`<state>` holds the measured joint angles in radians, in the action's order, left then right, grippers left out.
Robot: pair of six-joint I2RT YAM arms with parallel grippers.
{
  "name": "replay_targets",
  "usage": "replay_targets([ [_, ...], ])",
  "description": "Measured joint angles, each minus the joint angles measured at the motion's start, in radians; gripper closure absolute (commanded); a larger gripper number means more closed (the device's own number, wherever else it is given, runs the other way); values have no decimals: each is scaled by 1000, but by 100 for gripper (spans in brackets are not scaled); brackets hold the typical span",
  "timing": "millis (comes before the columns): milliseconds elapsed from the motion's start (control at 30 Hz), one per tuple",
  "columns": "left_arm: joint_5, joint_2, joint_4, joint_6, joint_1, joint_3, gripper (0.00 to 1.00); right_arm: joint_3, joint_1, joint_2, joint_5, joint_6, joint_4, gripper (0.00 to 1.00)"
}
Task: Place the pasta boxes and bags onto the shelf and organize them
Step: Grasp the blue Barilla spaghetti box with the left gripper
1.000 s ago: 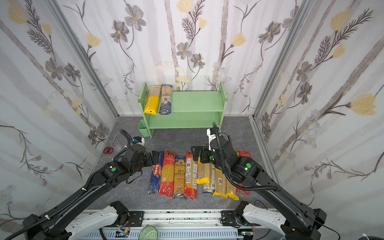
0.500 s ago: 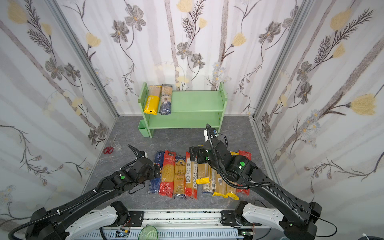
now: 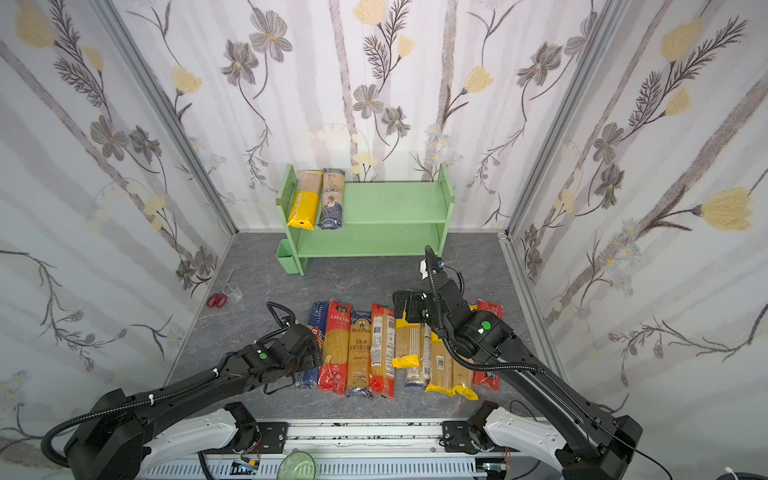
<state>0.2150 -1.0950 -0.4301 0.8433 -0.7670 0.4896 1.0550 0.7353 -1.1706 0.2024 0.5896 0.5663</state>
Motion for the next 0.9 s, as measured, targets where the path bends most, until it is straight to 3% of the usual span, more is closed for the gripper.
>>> replay_targets([
  [233, -13, -62, 31, 22, -26, 2, 12, -48, -38, 22, -66, -23, -38, 0],
  [900, 33, -173, 118, -3, -32, -2, 12, -65, -50, 26, -102, -34, -50, 0],
])
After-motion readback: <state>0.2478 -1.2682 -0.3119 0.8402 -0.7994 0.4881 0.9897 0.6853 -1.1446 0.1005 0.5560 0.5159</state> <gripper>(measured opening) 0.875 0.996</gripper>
